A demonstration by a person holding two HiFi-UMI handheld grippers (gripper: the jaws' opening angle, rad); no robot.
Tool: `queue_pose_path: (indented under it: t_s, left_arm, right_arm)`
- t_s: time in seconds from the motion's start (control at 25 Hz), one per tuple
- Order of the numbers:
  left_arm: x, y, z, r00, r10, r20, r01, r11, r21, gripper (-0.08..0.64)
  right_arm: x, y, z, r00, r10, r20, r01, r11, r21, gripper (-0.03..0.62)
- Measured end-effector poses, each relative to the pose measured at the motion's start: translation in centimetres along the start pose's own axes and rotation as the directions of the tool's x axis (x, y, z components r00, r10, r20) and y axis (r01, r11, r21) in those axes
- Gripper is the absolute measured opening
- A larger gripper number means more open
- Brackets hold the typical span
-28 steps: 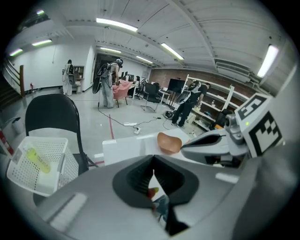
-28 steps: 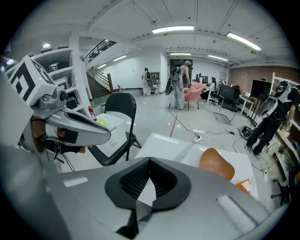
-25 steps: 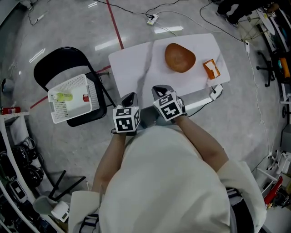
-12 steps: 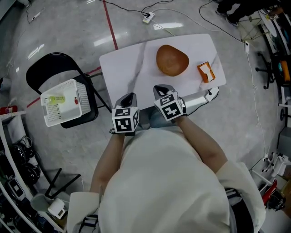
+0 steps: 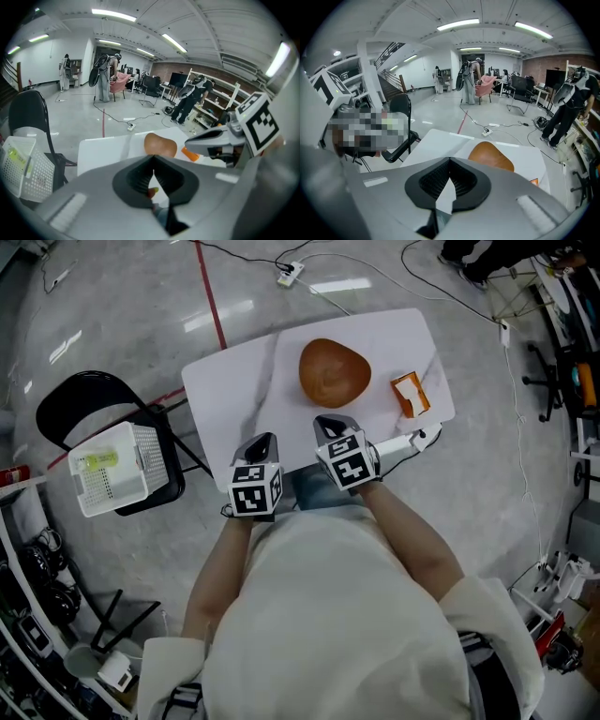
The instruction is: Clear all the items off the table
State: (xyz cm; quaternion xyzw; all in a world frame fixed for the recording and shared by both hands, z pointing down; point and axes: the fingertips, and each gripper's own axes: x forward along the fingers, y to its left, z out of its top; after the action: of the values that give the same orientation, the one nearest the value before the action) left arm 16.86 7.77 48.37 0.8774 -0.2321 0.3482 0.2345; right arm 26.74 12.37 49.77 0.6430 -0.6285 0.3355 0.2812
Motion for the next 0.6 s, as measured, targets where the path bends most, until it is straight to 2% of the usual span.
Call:
queue_pose_path:
  t_s: [0.32, 0.6]
  left_arm:
    - [4.2, -3.2, 1.5, 1.0, 0.007, -0.019, -0.008, 1.0, -0.029, 0.009]
    - [7.7, -5.0, 2.0, 0.999, 0.008, -0.047, -0.009, 1.0, -0.025, 0.009]
  right_arm:
    - [0.3, -6.1, -0.9, 1.0, -0.007, -0.016, 0.008, 0.999, 0.033, -0.003]
    - [1.6, -11.1, -2.0, 0.998, -0.033, -0.044, 0.036, 0.997, 0.067, -0.003]
